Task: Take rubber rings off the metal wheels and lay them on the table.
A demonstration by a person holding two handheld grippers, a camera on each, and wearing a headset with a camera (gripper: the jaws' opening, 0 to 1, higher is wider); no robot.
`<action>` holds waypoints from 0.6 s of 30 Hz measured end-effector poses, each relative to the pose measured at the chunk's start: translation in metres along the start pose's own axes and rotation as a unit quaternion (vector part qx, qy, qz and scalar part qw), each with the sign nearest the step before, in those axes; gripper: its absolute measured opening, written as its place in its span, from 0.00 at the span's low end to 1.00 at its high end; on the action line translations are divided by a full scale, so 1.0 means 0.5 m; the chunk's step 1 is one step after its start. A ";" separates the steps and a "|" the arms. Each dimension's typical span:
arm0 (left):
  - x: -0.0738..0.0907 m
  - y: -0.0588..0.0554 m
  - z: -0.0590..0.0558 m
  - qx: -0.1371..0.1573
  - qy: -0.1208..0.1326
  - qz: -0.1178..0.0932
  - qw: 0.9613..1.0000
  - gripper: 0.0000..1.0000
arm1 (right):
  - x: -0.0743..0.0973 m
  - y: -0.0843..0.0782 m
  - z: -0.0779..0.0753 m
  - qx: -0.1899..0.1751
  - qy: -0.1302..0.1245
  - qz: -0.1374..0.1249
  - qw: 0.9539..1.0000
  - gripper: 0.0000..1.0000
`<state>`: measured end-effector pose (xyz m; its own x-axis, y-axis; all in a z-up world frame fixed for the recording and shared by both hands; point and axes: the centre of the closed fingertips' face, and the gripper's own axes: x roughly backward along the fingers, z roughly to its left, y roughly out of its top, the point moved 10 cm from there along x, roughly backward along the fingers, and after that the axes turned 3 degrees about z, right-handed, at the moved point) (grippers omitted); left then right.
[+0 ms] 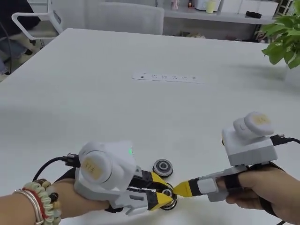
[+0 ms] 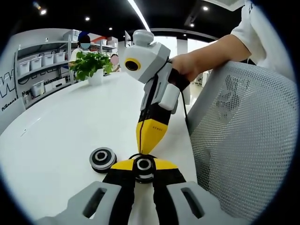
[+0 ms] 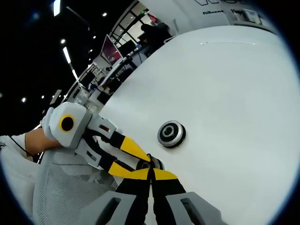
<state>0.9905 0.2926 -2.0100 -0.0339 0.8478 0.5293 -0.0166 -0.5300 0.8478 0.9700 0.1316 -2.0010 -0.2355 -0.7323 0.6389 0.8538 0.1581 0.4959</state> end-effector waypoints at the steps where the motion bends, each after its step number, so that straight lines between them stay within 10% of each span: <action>1: 0.000 0.001 0.000 -0.001 0.001 0.001 1.000 0.08 | 0.001 0.001 0.000 0.000 0.000 -0.002 1.000 0.00; 14: 0.004 0.006 0.000 0.017 -0.021 0.018 0.999 0.15 | 0.003 0.004 -0.002 -0.001 0.000 -0.008 1.000 0.00; 18: 0.008 0.007 -0.002 -0.016 -0.028 0.036 0.999 0.18 | 0.005 0.005 -0.002 -0.004 0.002 -0.009 1.000 0.00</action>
<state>0.9891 0.2939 -2.0050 0.0202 0.8065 0.5909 -0.0472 -0.5896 0.8063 0.9718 0.1295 -1.9989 -0.2498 -0.7372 0.6278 0.8527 0.1397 0.5034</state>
